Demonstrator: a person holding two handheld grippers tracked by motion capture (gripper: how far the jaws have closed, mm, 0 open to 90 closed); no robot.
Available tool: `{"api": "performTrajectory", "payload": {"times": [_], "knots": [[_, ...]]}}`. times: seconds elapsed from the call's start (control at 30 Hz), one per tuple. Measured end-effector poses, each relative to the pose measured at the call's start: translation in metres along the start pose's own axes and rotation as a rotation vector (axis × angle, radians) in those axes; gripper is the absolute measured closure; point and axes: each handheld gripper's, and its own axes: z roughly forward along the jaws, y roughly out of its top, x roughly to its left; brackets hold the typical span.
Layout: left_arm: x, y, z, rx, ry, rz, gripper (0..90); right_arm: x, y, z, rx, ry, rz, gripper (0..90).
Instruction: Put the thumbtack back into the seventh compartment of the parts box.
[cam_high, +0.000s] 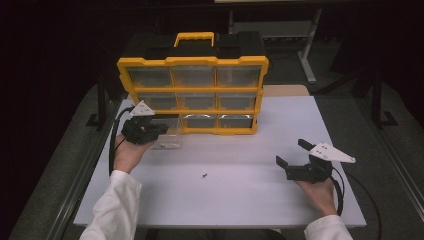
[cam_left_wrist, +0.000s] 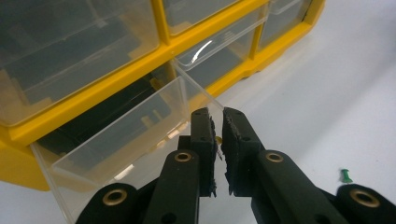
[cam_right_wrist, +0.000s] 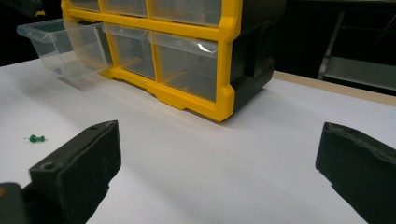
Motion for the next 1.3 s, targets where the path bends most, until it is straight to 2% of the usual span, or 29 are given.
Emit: {"api": "performTrajectory", "payload": {"times": [0.1, 0.2, 0.33, 0.43, 0.6, 0.77, 0.83, 0.97, 1.07, 1.1, 1.13, 1.3], "knots": [[0.006, 0.002, 0.004, 0.009, 0.005, -0.015, 83.2, 0.000, 0.000, 0.000, 0.001, 0.001, 0.000, 0.0], [0.010, 0.005, 0.007, -0.004, -0.018, -0.041, 83.1, 0.000, 0.000, 0.000, 0.002, 0.002, -0.001, 0.0], [0.014, 0.007, 0.011, 0.017, -0.004, -0.047, 83.1, 0.000, 0.000, 0.001, 0.002, 0.004, -0.001, 0.0], [0.019, 0.009, 0.017, 0.054, 0.019, -0.048, 83.1, 0.000, 0.000, 0.000, 0.001, 0.003, -0.002, 0.0], [0.020, 0.010, 0.021, 0.055, 0.048, -0.045, 81.6, 0.000, 0.000, 0.000, 0.004, 0.004, 0.000, 0.0], [0.021, 0.009, 0.023, 0.037, 0.039, -0.073, 62.5, 0.000, 0.000, 0.000, 0.002, 0.004, 0.000, 0.0], [0.020, 0.010, 0.021, 0.021, 0.055, -0.083, 49.4, 0.000, 0.000, 0.000, 0.002, 0.004, 0.001, 0.0], [0.018, 0.010, 0.013, -0.038, 0.031, -0.120, 28.6, 0.000, 0.000, 0.000, -0.001, 0.003, 0.003, 0.0], [0.016, 0.007, 0.008, -0.062, 0.010, -0.154, 9.1, 0.000, 0.000, 0.000, -0.001, 0.003, 0.002, 0.0], [0.015, 0.005, 0.007, -0.071, 0.019, -0.159, 3.4, 0.000, 0.000, 0.000, -0.003, 0.003, 0.001, 0.0], [0.014, 0.004, 0.005, -0.080, 0.021, -0.164, 0.0, 0.000, 0.000, 0.000, -0.003, 0.003, 0.002, 0.0], [0.008, -0.001, -0.004, -0.118, -0.002, -0.165, 0.0, 0.000, 0.000, 0.000, 0.001, 0.006, 0.001, 0.0]]}}
